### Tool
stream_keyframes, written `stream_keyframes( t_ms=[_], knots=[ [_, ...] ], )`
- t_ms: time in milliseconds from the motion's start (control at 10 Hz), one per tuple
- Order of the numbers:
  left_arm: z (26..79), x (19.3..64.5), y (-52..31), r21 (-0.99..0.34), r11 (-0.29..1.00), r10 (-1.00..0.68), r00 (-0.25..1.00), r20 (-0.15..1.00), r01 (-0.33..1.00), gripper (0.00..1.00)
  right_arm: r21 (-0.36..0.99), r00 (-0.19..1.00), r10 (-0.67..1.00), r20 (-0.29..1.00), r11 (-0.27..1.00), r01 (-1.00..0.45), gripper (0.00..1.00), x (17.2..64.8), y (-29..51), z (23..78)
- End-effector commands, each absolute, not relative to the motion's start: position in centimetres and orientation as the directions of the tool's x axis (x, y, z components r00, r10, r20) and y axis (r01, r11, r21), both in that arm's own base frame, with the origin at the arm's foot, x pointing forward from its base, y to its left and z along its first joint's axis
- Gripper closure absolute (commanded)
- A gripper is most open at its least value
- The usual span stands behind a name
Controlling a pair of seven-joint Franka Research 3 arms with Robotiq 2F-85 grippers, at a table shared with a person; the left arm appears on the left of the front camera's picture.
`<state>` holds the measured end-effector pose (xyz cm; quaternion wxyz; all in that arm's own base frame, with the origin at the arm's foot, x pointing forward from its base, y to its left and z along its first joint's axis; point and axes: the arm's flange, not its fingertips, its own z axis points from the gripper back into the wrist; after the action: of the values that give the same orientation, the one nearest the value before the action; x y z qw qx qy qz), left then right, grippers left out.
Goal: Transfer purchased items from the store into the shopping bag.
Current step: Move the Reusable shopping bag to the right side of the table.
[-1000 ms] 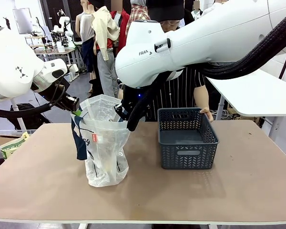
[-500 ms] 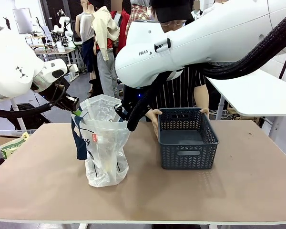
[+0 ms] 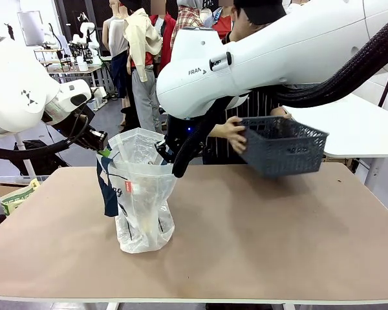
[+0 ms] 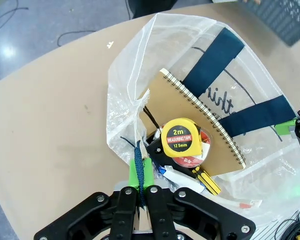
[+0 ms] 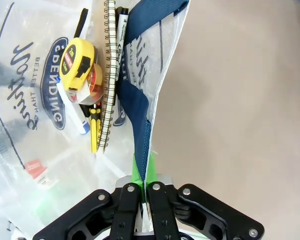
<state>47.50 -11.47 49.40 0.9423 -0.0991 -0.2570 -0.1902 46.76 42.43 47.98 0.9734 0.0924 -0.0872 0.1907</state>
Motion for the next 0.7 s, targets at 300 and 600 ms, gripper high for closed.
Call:
stream_keyframes(
  t_ms=[300, 600],
  knots=[
    [48.2, 48.0, -13.6, -0.36, 0.842, -0.186, 0.843, 0.504, 0.401, 1.0, 0.206, 0.864, 0.398, 0.309, 0.858, -0.47, 1.0, 46.1, 46.5, 49.8],
    [47.2, 48.5, -13.1, -0.498, 0.8, -0.093, 0.888, 0.45, 0.336, 1.0, 0.22, 0.852, 0.429, 0.301, 0.838, -0.5, 1.0, 46.5, 47.5, 50.0]
  ],
)
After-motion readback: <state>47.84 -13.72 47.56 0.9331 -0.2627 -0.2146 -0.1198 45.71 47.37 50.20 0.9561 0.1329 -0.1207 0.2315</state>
